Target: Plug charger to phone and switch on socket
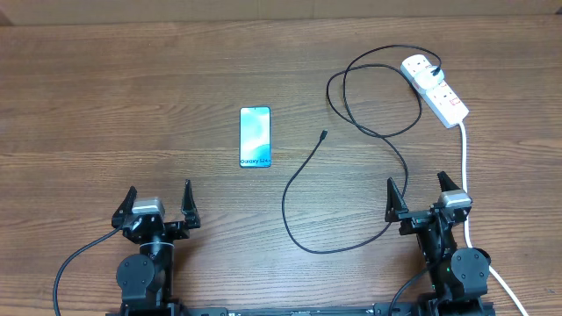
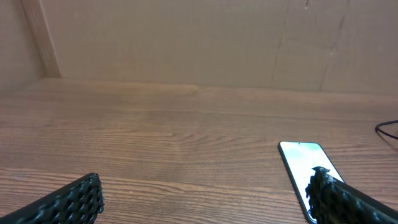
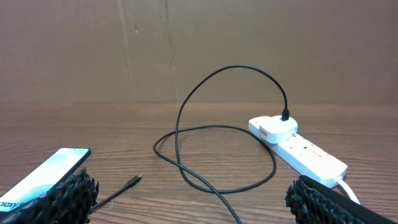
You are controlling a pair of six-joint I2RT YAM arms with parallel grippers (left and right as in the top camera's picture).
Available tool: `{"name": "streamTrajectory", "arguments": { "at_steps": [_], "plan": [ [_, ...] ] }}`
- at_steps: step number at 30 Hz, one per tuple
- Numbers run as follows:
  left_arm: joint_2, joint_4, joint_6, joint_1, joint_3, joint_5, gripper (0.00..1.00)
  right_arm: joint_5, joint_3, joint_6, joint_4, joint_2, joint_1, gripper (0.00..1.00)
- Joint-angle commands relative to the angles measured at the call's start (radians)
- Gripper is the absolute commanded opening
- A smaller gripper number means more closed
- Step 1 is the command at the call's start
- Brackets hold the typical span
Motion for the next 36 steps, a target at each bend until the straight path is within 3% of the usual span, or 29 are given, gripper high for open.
{"name": "streamTrajectory", "arguments": {
  "at_steps": [1,12,17,29,32,35,36],
  "plan": [
    [-0.01,0.002,0.019,-0.006,-0.004,0.012,1.0,0.002,-0.01,0.006,0.005,-0.009,-0.003,1.0],
    [-0.01,0.003,0.018,-0.006,-0.004,0.014,1.0,0.002,-0.01,0.006,0.005,-0.009,-0.003,1.0],
    [-0.01,0.006,-0.012,-0.006,-0.004,0.105,1.0,0.002,-0.01,0.006,0.005,-0.009,-0.003,1.0],
    [-0.01,0.04,-0.012,-0.006,-0.004,0.158,1.0,0.002,-0.01,0.006,0.005,-0.009,-0.003,1.0],
    [-0.01,0.098,-0.012,-0.006,-0.004,0.272,1.0,0.002,-0.01,0.006,0.005,-0.009,-0.003,1.0],
    [-0.01,0.288,-0.022,-0.006,-0.004,0.404,1.0,0.002,-0.01,0.006,0.005,-0.009,-0.003,1.0],
    [-0.01,0.379,-0.077,-0.006,-0.003,0.405,1.0,0.002,-0.01,0.006,0.005,-0.009,-0.003,1.0]
  ]
}}
